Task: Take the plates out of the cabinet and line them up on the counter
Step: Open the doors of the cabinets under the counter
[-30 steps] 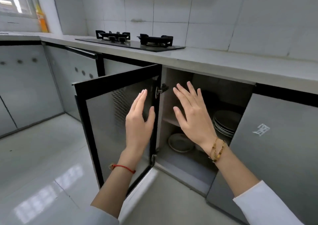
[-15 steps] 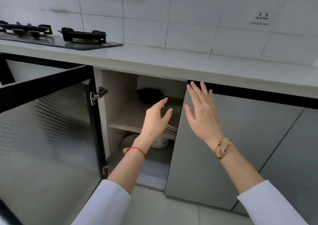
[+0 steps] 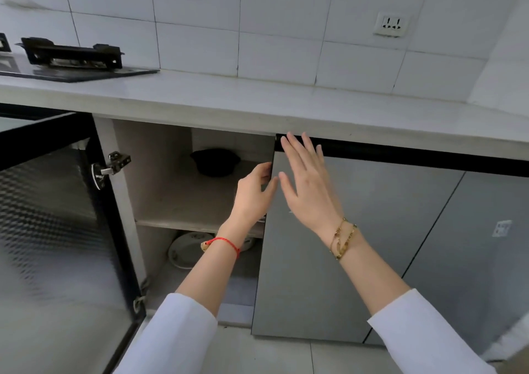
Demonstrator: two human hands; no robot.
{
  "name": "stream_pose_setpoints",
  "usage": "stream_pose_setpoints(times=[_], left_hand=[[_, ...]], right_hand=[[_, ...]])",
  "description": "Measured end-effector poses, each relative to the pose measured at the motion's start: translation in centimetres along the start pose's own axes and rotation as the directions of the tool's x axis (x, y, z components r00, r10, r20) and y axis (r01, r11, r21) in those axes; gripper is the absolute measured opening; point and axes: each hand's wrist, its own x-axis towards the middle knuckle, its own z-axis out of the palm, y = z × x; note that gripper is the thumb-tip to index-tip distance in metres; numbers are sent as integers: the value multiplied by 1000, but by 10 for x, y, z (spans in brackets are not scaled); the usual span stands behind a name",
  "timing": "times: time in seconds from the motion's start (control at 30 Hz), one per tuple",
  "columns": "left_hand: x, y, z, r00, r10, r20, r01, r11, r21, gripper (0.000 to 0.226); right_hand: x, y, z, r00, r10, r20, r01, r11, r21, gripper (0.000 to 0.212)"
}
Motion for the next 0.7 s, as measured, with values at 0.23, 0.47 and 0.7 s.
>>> stream_pose_setpoints(times=[0.23,0.47,0.7], left_hand=[[-30,13,-11,997,52,-49,-48,994,93,27],[-86,40,-22,976,210,52,-214,973,84,18],[-141,78,-16,932,319,172,-315,948,-55,17]], right_hand=[[-14,-14,-13,1000,-12,9,12,1000,19,56],[-65,-34,-58,997,-46,-64,47,999,12,48],[-125,-38,-114,989,-73,-125,75,997,13,42]])
